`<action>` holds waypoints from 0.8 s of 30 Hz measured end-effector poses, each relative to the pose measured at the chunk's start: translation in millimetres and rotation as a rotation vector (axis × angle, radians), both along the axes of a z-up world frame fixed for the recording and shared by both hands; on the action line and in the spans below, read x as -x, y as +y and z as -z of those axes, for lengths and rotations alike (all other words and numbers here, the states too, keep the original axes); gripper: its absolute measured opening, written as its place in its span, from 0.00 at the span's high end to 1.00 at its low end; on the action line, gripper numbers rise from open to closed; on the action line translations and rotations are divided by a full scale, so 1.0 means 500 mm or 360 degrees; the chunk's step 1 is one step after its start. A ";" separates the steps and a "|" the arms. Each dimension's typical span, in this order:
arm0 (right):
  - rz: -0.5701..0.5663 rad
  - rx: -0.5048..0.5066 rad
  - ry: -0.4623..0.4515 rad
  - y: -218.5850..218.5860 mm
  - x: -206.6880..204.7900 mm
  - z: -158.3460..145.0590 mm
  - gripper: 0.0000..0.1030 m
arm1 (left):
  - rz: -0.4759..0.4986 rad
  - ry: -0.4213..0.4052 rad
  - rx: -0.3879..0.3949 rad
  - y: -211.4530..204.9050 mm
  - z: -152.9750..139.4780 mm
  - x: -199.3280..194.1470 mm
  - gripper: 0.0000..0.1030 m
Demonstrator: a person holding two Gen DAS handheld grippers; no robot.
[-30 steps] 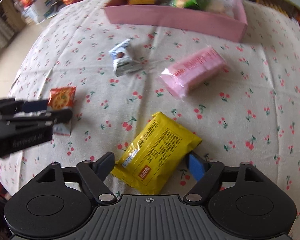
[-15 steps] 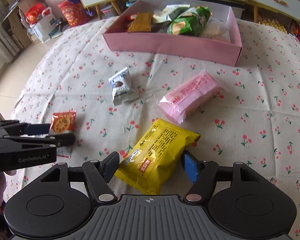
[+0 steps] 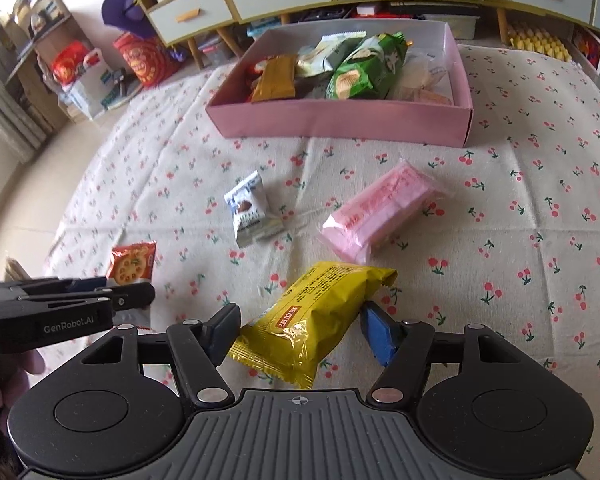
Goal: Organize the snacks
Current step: 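Lift the orange cookie packet and yellow biscuit packet over the pink box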
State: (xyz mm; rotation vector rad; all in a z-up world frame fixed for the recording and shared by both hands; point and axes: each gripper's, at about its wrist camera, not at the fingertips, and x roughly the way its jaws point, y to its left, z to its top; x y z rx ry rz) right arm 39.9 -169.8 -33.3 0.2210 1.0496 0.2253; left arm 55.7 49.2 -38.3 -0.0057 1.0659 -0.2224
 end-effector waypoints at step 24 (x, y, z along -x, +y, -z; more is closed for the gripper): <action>0.0272 -0.0346 -0.0251 -0.085 -0.109 -0.115 0.36 | -0.0088 -0.0135 0.0228 -0.035 -0.082 -0.102 0.65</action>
